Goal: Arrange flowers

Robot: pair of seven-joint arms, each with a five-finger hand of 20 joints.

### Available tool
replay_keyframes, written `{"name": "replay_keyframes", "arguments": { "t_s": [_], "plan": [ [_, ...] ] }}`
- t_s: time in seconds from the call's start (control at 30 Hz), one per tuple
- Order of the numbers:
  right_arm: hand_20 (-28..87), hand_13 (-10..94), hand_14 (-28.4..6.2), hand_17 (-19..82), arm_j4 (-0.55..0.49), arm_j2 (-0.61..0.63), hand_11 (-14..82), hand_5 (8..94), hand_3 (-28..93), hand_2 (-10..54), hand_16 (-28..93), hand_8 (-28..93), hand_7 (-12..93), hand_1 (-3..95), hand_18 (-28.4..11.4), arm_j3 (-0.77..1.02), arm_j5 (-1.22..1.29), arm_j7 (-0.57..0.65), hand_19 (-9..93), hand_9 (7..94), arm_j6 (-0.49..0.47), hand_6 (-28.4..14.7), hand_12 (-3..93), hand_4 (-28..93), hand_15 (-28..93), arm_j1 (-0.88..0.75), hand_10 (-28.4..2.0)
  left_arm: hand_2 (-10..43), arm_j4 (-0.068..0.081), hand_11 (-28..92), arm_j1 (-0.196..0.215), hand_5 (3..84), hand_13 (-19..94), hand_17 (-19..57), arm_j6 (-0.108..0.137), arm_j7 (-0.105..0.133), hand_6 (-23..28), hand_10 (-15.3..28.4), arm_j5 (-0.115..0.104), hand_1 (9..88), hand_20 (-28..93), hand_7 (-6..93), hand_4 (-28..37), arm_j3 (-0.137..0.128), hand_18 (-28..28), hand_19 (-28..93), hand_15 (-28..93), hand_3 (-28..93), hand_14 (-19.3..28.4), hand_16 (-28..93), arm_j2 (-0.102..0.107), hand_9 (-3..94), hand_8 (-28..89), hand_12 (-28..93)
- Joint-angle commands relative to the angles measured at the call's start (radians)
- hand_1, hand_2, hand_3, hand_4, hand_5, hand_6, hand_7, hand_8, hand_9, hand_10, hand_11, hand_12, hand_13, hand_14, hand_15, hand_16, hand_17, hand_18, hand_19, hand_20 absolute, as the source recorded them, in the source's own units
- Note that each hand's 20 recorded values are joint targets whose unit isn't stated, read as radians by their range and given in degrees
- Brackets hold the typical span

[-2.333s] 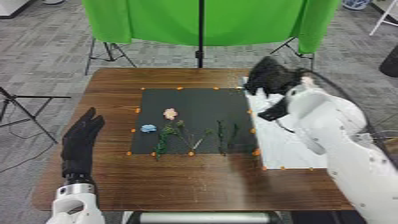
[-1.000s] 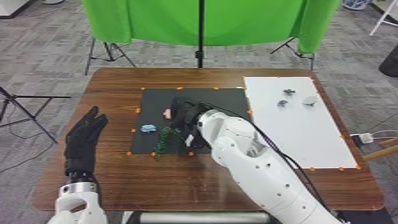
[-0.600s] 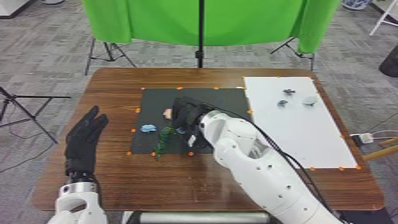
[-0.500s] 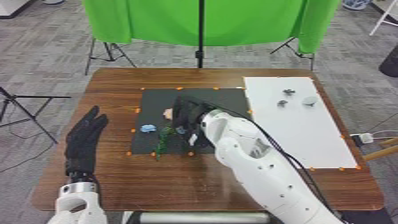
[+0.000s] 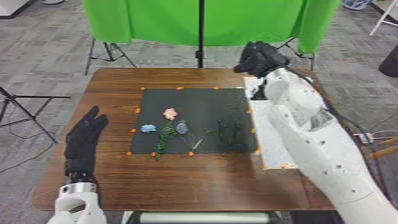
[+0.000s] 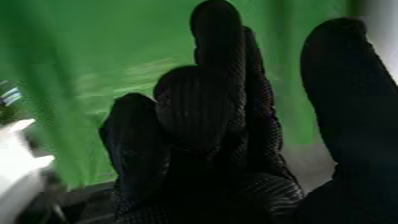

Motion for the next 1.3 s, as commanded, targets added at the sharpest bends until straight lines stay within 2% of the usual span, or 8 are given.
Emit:
{"name": "replay_keyframes", "arguments": {
  "t_s": [0.03,0.57,0.73,0.8,0.83,0.9,1.0,1.3],
  "plan": [
    [53,87,-4.1,62,0.136,0.035,23.4,66.4,58,-9.5,35,-8,15,39.9,-11.3,0.126,-0.070,0.029,93,80.9,-0.192,1.7,23.8,-11,59,-0.033,-14.4,-6.6,0.003,15,0.019,43.2,34,6.2,-0.006,-0.002,3.7,12.7,0.006,23.7,18,7.7,-19.9,0.000,9.8,2,10,69,14.6,2,-0.009,42.4,-5,12],
    [52,88,-3.2,64,0.216,-0.001,22.4,65.4,58,-9.5,34,-9,14,40.2,-10.9,0.199,-0.142,0.022,93,81.1,-0.188,2.9,23.3,-12,59,-0.128,-14.5,-6.5,0.004,15,0.019,43.2,34,6.2,-0.010,-0.001,3.7,12.6,0.004,23.7,18,7.8,-19.8,-0.002,9.8,2,10,69,14.5,2,-0.014,42.5,-5,12],
    [51,89,-2.4,64,0.234,-0.005,21.9,66.6,56,-9.5,34,-6,16,49.6,-10.1,0.211,-0.089,0.007,93,81.0,0.001,2.6,25.2,-13,58,-0.198,-13.5,-6.6,0.003,15,0.022,43.2,34,6.2,-0.010,0.000,3.6,12.6,0.001,23.7,18,7.7,-19.8,-0.004,9.8,2,10,69,14.5,2,-0.016,42.5,-5,12],
    [51,90,-2.0,65,0.240,-0.012,16.6,69.1,42,-9.5,35,3,16,59.2,-9.4,0.219,-0.067,-0.001,93,84.1,0.044,1.5,32.7,-8,58,-0.217,-11.5,-6.6,0.004,15,0.020,43.2,34,6.2,-0.009,-0.001,3.6,12.6,0.001,23.7,18,7.8,-19.8,-0.003,9.8,2,10,69,14.5,2,-0.017,42.4,-5,12],
    [51,91,-1.7,65,0.249,-0.013,13.3,71.4,7,-9.5,35,7,16,73.7,-9.4,0.213,-0.045,0.002,93,86.3,0.087,0.8,36.0,15,58,-0.221,-10.3,-6.6,0.004,15,0.020,43.2,34,6.2,-0.009,-0.001,3.6,12.6,0.000,23.7,18,7.8,-19.7,-0.003,9.9,2,10,69,14.5,2,-0.018,42.4,-5,12],
    [50,92,-1.3,67,0.253,-0.006,10.2,76.9,-11,-9.5,35,10,17,84.6,-9.0,0.203,-0.032,-0.007,93,91.2,0.141,-0.3,39.7,27,57,-0.220,-8.9,-6.6,0.003,15,0.023,43.2,34,6.2,-0.008,0.002,3.6,12.6,-0.001,23.7,18,7.8,-19.7,-0.004,9.9,2,10,69,14.4,2,-0.019,42.5,-5,12],
    [50,94,-1.0,68,0.209,0.036,14.8,81.8,25,-9.5,34,11,18,75.8,-8.9,0.178,0.022,-0.006,93,93.2,0.215,-0.8,37.4,0,58,-0.205,-8.8,-6.6,0.001,15,0.024,43.2,34,6.2,-0.009,0.004,3.7,12.6,-0.002,23.8,18,7.8,-19.7,-0.006,9.9,2,10,69,14.5,2,-0.017,42.4,-5,12],
    [51,94,-0.5,70,0.096,0.138,19.9,83.5,32,-9.5,31,11,19,73.6,-8.8,0.105,0.076,-0.006,93,93.7,0.238,-1.5,35.8,-4,60,-0.097,-8.8,-6.7,0.001,15,0.023,43.2,34,6.2,-0.012,0.002,3.7,12.6,0.000,23.8,18,7.8,-19.7,-0.001,9.9,2,10,69,14.5,2,-0.017,42.5,-5,12]
  ]
}}
